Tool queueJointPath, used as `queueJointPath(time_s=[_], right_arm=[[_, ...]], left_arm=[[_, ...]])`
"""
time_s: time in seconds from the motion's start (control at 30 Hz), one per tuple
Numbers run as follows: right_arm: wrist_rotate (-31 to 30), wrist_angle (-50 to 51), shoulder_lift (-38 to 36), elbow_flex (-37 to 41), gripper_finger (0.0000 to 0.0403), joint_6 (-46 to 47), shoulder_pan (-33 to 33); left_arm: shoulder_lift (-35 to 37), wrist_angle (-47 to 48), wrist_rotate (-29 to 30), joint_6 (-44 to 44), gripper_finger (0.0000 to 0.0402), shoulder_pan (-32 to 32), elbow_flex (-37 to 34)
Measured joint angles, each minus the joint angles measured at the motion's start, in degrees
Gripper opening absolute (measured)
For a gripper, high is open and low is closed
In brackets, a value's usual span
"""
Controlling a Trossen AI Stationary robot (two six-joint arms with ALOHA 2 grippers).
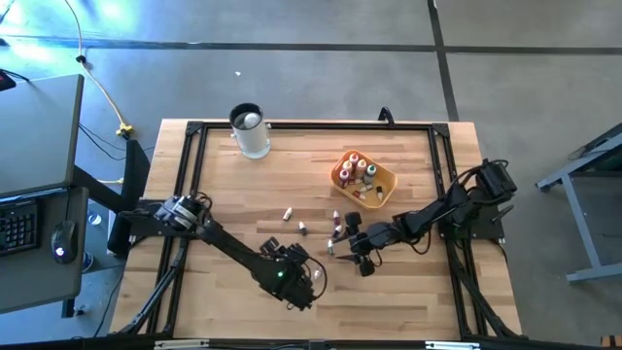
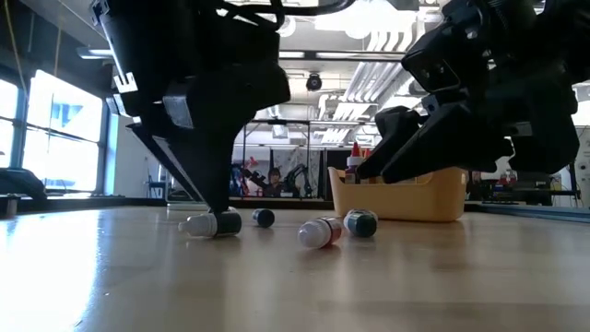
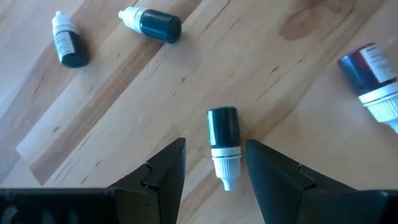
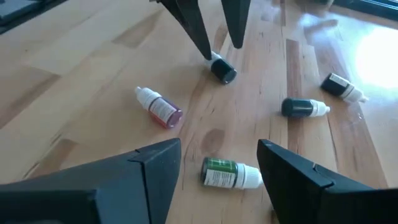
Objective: Pick & Place food coloring
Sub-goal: Put the small green food coloring bottle into the yellow bin
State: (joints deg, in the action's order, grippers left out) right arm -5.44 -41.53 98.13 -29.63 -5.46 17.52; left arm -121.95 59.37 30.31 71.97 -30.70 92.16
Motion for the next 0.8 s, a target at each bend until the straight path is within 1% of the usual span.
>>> queueJointPath(time_s=[0.1,0.27,0.37,0.47,0.7,0.8], right_arm=[[0.0,0.1,0.0,0.0,0.0206,-0.1,0.0],[0.0,0.1,0.0,0.0,0.0206,-1.1,0.0],[0.0,0.1,0.0,0.0,0.0206,-1.0,0.0],[0.0,0.1,0.0,0.0,0.0206,-1.0,0.1],[2.1,0.1,0.0,0.0,0.0206,-1.0,0.1],[2.3,0.1,-0.1,0.0,0.0206,-1.0,0.2]], left_arm=[[0.0,0.8,0.0,-1.1,0.0165,0.0,0.0],[0.0,-2.3,0.0,-5.5,0.0165,0.0,0.0],[0.0,-1.4,0.5,-6.2,0.0165,0.4,0.0],[-0.1,0.0,-0.2,-8.1,0.0165,0.8,0.0],[-0.1,-2.1,-2.6,-14.7,0.0165,2.0,0.0],[-0.1,-2.5,-2.5,-16.3,0.0165,2.3,-1.1]])
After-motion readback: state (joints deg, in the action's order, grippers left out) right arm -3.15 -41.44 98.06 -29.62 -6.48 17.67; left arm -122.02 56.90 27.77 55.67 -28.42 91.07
